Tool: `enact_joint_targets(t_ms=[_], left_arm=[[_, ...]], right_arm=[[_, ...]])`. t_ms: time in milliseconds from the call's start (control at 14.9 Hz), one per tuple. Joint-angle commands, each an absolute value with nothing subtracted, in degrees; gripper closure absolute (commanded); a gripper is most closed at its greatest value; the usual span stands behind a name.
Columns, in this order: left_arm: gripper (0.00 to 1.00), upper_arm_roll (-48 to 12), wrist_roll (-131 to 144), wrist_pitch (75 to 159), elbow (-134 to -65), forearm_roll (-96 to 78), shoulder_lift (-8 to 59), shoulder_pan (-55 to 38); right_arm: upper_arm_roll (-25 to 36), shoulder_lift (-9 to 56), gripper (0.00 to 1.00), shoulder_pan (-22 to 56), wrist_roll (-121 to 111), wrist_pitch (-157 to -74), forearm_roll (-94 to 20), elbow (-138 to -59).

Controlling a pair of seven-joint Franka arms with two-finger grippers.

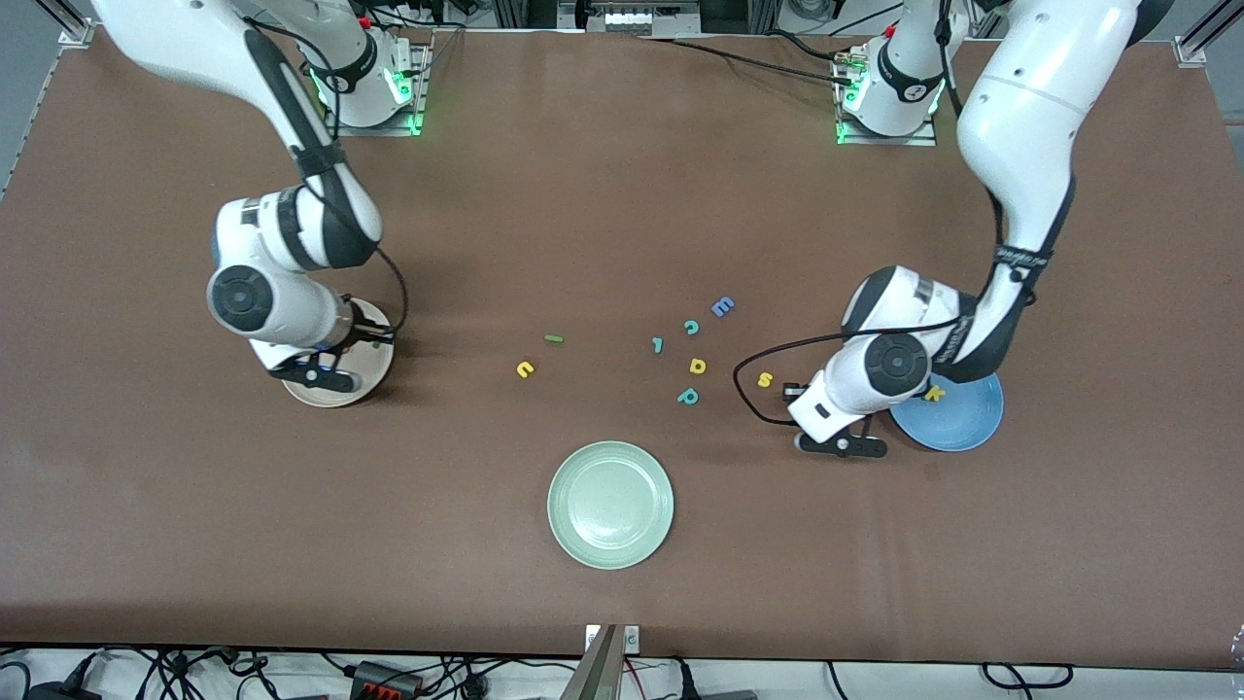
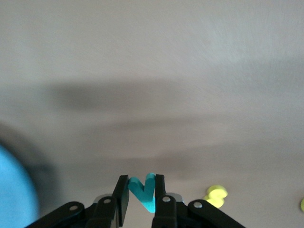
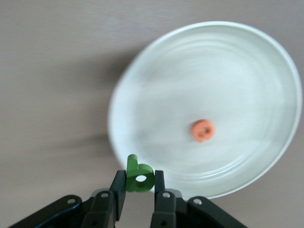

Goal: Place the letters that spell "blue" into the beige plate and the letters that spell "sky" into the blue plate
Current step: 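Drop the b on the beige plate while the left gripper drops y on blue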

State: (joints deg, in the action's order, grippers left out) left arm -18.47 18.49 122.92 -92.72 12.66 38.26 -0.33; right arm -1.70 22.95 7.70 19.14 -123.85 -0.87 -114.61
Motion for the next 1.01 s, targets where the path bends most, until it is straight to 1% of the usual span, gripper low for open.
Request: enact_joint_targets(t_ms=[0, 134, 269, 403, 470, 537, 604, 672, 739, 806, 940], left_arm=[[0.93, -18.55, 7.34, 121.38, -93.6, 13.27, 35.77, 5.87], [0.93, -18.37, 2.04, 121.03, -93.6, 13.27, 35.68, 9.04], [0.93, -18.28, -2.26, 117.18, -93.69, 13.36, 35.6, 11.59], [0.93, -18.28, -6.04, 116.2, -94.65, 13.36, 35.42, 13.79], [0.93, -18.28, -8.07, 116.19, -95.01, 13.36, 35.85, 15.02], [0.92, -18.19, -8.26, 116.63, -95.88, 13.36, 35.95, 15.55], [0.87, -18.19, -8.17, 116.72, -96.58, 13.36, 35.95, 15.64], [0.67, -18.19, -8.17, 116.72, -96.68, 13.36, 36.03, 15.91], [0.23, -18.28, -8.17, 116.63, -96.59, 13.36, 36.04, 16.69], [0.0, -18.37, -8.26, 116.46, -96.59, 13.36, 35.86, 16.7], [0.0, -18.81, -7.56, 116.02, -96.24, 13.36, 35.42, 16.09]], right_arm=[[-2.64, 23.02, 0.86, 6.15, 15.82, -124.19, -0.97, -115.49], [-2.64, 23.9, 0.86, 5.98, 15.82, -125.15, -0.35, -115.22], [-2.64, 25.57, 0.86, 5.71, 15.38, -127.43, -0.09, -115.22], [-2.64, 26.71, 0.84, 5.27, 14.6, -128.32, -0.09, -115.22], [-2.64, 27.15, 0.82, 4.58, 13.63, -128.49, -0.09, -115.22], [-2.64, 27.25, 0.69, 3.87, 12.84, -128.5, -0.09, -115.22], [-2.64, 27.07, 0.17, 3.69, 12.75, -128.5, -0.09, -115.14], [-2.64, 26.81, 0.0, 3.52, 12.66, -128.06, -0.17, -114.79], [-2.64, 26.46, 0.0, 3.78, 12.48, -127.53, -0.09, -114.0], [-2.72, 25.67, 0.0, 4.04, 12.48, -126.75, -0.09, -113.73], [-3.25, 24.7, 0.0, 4.3, 11.96, -126.04, 0.0, -112.25]])
